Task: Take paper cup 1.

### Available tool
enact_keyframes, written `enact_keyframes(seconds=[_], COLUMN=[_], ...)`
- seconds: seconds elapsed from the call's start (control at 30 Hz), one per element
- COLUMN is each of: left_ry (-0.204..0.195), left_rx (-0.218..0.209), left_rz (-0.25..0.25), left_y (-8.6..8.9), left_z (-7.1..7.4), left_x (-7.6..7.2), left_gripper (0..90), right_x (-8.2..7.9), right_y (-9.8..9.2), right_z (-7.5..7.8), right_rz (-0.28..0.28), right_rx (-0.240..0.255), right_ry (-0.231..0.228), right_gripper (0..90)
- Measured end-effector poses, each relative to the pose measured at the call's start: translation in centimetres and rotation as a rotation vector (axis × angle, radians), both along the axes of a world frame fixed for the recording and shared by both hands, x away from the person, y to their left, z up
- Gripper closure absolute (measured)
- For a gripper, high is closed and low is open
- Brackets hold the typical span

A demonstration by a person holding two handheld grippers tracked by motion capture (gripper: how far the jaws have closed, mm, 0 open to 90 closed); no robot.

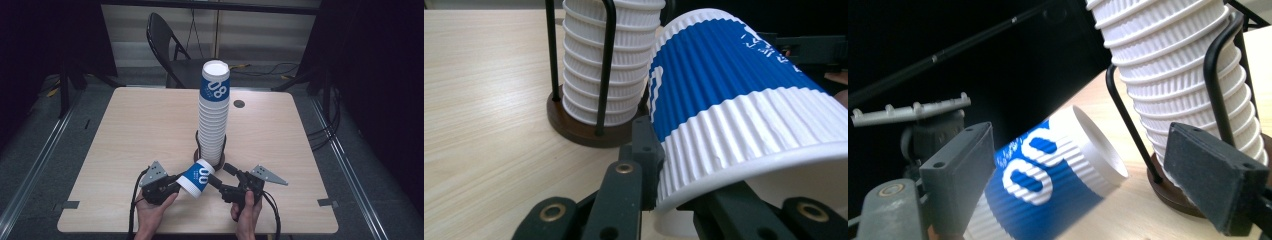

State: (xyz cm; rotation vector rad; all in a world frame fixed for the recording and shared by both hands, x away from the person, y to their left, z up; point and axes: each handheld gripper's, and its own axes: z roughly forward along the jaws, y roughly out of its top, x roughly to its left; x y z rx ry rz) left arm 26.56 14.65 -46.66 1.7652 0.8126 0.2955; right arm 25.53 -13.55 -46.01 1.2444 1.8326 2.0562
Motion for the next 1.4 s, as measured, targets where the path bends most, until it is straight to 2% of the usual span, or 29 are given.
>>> enact_keyframes(seconds=[0.1, 0.2, 0.23, 0.27, 0.37, 0.43, 0.5, 0.53, 0.63, 0.73, 0.87, 0.9, 0.93, 0.97, 1.0, 1.17, 1.23, 1.3, 1.33, 1.4], left_ry=[0.006, 0.012, 0.019, 0.021, 0.033, 0.046, 0.06, 0.064, 0.085, 0.102, 0.113, 0.122, 0.125, 0.131, 0.127, 0.152, 0.164, 0.182, 0.182, 0.205], left_rx=[0.045, 0.07, 0.075, 0.08, 0.092, 0.105, 0.122, 0.132, 0.154, 0.168, 0.23, 0.232, 0.248, 0.257, 0.271, 0.276, 0.281, 0.291, 0.308, 0.337], left_rz=[-0.001, 0.002, 0.001, -0.003, -0.005, -0.017, -0.021, -0.021, -0.029, -0.034, -0.032, -0.04, -0.048, -0.055, -0.054, -0.055, -0.058, -0.068, -0.075, -0.084], left_y=[0.4, 0.9, 1.1, 1.3, 1.5, 1.5, 1.4, 1.4, 1.2, 1.3, 1.3, 1.2, 1.2, 1.0, 0.9, 0.4, 0.4, 0.2, 0.1, -0.2], left_z=[0.5, 0.6, 0.7, 0.7, 1.0, 1.3, 1.6, 1.7, 2.0, 2.2, 2.9, 3.0, 3.2, 3.3, 3.4, 3.2, 3.4, 3.6, 3.7, 3.7], left_x=[-0.1, 0.0, 0.1, 0.2, 0.3, 0.4, 0.5, 0.5, 0.7, 0.9, 1.2, 1.2, 1.3, 1.3, 1.3, 1.3, 1.4, 1.5, 1.6, 1.9], left_gripper=[84.7, 84.7, 84.6, 84.6, 84.6, 84.7, 84.7, 84.7, 84.7, 84.8, 84.7, 84.7, 84.7, 84.7, 84.7, 84.7, 84.7, 84.7, 84.8, 84.8], right_x=[0.0, -0.2, -0.3, -0.3, -0.4, -0.4, -0.4, -0.4, -0.6, -0.7, -0.8, -0.9, -0.9, -1.0, -1.0, -1.2, -1.4, -1.5, -1.6, -1.8], right_y=[-0.1, -0.4, -0.5, -0.5, -0.5, -0.4, -0.3, -0.2, 0.1, 0.4, 0.8, 1.1, 1.1, 1.6, 1.6, 2.3, 2.5, 2.6, 2.8, 3.0], right_z=[-0.1, -0.4, -0.5, -0.5, -0.7, -0.8, -1.0, -1.1, -1.2, -1.4, -1.6, -1.6, -1.6, -1.7, -1.7, -1.9, -2.0, -2.0, -2.0, -1.9], right_rz=[-0.065, -0.037, -0.038, -0.038, -0.038, -0.041, -0.015, -0.027, -0.038, -0.011, 0.007, 0.024, 0.024, 0.051, 0.051, 0.078, 0.072, 0.071, 0.072, 0.068], right_rx=[-0.06, -0.086, -0.098, -0.098, -0.134, -0.168, -0.205, -0.215, -0.248, -0.298, -0.375, -0.425, -0.425, -0.474, -0.474, -0.589, -0.633, -0.655, -0.679, -0.701], right_ry=[0.011, -0.021, -0.049, -0.049, -0.098, -0.103, -0.099, -0.122, -0.152, -0.167, -0.196, -0.219, -0.219, -0.239, -0.239, -0.283, -0.295, -0.305, -0.313, -0.326], right_gripper=[12.9, 12.9, 12.9, 12.9, 12.8, 12.7, 12.7, 12.7, 12.7, 13.9, 15.4, 15.4, 15.4, 15.6, 15.6, 16.6, 17.4, 17.4, 17.4, 17.4])
